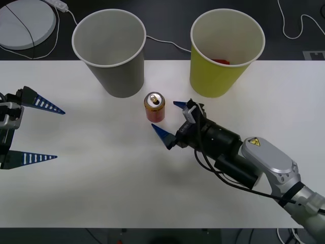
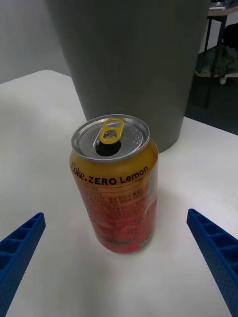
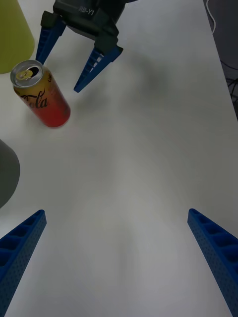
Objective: Put the can into the green bin and the plastic bottle into the gray bin
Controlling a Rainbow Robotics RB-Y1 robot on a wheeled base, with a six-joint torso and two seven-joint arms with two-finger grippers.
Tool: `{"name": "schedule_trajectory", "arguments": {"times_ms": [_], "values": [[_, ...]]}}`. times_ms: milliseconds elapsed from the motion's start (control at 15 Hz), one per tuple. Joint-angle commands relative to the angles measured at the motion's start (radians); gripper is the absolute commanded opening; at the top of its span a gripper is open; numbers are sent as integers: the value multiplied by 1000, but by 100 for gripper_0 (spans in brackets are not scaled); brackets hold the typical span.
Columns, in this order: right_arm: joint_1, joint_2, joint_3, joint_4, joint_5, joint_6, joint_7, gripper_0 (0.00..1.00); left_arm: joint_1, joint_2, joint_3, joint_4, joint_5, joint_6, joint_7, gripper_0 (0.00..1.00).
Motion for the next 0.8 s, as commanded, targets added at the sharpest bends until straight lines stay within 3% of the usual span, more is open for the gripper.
{"name": "schedule_trajectory", "arguments": {"times_ms": [67, 333, 800], "values": [[-27, 34, 1, 43, 2, 2, 8, 100, 0, 0, 0, 0, 0, 0, 0, 100], [-87, 86, 1, 129, 2, 4, 21, 100, 0, 0, 0, 0, 0, 0, 0, 100], [-139, 120, 13, 197, 4, 9, 31, 100, 0, 0, 0, 0, 0, 0, 0, 100]]}}
